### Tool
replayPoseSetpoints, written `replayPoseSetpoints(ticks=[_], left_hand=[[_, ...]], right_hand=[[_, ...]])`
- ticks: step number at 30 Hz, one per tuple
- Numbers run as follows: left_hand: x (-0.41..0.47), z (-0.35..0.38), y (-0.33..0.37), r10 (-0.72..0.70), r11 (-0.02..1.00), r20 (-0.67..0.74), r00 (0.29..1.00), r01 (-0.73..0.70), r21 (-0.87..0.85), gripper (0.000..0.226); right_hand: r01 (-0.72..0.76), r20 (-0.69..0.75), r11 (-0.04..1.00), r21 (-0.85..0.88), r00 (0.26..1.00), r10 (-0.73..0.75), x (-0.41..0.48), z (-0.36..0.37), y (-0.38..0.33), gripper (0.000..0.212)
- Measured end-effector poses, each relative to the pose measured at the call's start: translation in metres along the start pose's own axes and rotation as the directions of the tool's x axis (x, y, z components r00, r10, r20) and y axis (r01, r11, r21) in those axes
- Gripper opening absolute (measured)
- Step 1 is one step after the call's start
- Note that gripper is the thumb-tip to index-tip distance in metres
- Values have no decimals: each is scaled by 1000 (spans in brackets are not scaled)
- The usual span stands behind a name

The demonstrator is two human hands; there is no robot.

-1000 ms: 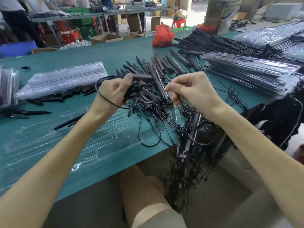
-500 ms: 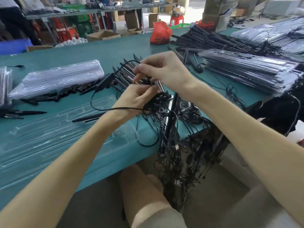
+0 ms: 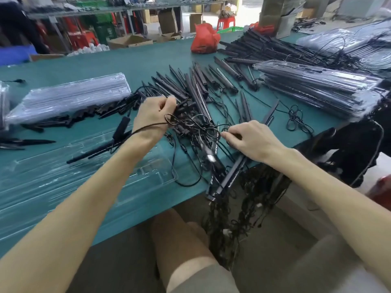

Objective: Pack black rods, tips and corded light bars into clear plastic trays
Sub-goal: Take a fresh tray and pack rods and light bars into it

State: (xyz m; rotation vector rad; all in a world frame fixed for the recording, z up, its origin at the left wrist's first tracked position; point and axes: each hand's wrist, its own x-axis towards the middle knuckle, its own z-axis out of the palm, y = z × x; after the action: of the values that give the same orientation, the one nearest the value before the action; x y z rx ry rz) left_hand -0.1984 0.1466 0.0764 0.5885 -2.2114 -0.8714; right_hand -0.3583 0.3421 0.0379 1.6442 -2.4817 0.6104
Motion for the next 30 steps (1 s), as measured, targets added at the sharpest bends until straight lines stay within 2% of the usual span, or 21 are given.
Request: replayPoseSetpoints(ticks=[3, 8, 13, 15, 19, 27, 30], left_hand=[[12, -12, 5, -2, 998, -58, 998, -1, -58, 60], [16, -26, 5, -34, 994, -43, 999, 29, -105, 57], [13, -27, 2, -28, 996, -57, 998, 23, -83, 61], [12, -29, 1, -25, 995, -53, 998, 20, -102, 61], [4, -29, -4, -20, 994, 13, 1000, 21, -112, 61], [-5, -23, -10, -24, 991, 48, 999, 31, -134, 61], [-5, -23, -7, -13, 989, 47, 999, 19, -145, 59]], right_hand=[[14, 37, 997, 79, 999, -17, 2, 2, 4, 48], [-22, -12, 894, 447, 999, 31, 10, 3, -14, 48], [8, 79, 811, 585, 995, -67, 15, 7, -34, 40], [-5, 51, 786, 618, 998, -33, 16, 9, -34, 30], [-64, -28, 764, 642, 994, 107, 18, 15, -31, 24], [21, -177, 691, 722, 972, 156, 30, 1, -48, 24], [92, -224, 670, 736, 968, 114, 41, -14, -63, 25]])
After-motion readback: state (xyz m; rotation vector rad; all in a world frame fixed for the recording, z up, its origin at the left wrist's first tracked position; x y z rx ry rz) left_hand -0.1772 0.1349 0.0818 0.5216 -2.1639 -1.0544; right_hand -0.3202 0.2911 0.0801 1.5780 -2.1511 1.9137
